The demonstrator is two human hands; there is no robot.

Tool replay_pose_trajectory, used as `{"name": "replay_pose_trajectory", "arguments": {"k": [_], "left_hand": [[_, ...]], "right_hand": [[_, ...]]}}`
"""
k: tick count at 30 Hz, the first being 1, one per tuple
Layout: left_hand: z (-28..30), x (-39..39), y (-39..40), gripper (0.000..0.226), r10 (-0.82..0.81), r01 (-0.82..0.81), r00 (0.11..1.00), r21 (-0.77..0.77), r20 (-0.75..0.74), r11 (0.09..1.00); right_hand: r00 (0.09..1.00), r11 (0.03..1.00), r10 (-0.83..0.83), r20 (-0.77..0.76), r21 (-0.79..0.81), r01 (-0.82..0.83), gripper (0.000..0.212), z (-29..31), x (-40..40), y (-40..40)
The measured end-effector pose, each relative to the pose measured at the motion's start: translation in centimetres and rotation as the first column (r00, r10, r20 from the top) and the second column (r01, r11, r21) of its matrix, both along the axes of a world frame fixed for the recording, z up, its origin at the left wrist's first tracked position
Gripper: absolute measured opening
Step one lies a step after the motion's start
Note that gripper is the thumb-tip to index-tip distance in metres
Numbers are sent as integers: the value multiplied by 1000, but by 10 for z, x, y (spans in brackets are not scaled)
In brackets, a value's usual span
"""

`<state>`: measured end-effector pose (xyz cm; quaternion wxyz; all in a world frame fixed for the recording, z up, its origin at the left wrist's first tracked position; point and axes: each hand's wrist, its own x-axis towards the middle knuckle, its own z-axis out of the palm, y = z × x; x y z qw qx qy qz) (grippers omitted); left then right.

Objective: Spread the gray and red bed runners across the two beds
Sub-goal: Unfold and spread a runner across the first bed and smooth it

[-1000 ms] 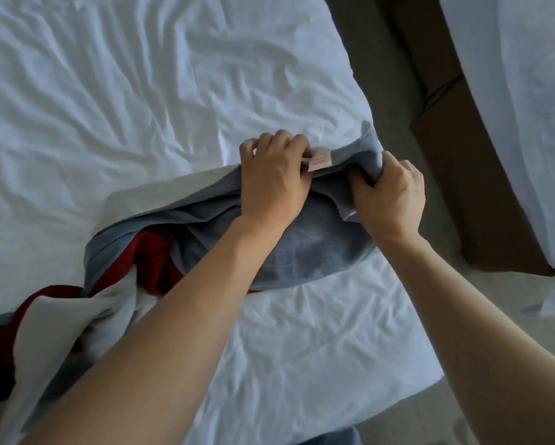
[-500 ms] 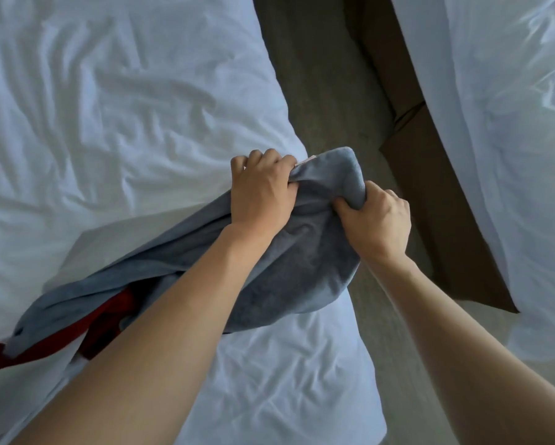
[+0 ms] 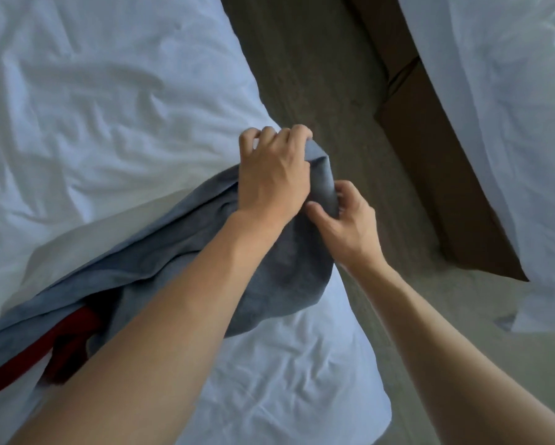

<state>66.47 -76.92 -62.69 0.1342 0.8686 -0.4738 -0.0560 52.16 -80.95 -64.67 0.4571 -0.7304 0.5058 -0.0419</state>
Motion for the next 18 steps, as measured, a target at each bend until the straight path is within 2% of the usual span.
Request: {"name": "replay_pose_trajectory", "arguments": {"k": [3,5,8,9,11,13,16,18], "left_hand": [[3,9,-1,32,75,-75,996,6,50,997],[8,12,-1,44,33,-34,995,6,93,999],[18,-8,-2,51,-286,283,955,46,74,958],[18,-18,-1,45,-386,381,921,87,51,921],[16,-34,4,30,-477,467,878,172,21,867],[13,-39,14,22,-467,451,884,205,32,869],[14,-34,26,16,-400,374,912,209,96,904],[17,-25,32,15,-343,314,932,209,117,926]], "right_hand": [[1000,1000,-22,-13,11,22,35,0,-22,12],[999,999,-35,-18,-42,34,38,0,-28,18],[999,988,-29,-13,-149,27,39,-1,-26,25],[999,979,-31,-8,-200,28,33,-1,-24,27],[999,953,-53,5,-300,52,18,-2,-23,32],[996,937,-84,17,-338,85,13,-2,-27,37],[993,959,-113,10,-261,112,34,2,-36,44],[998,983,-51,33,-172,56,38,3,-37,55]]}}
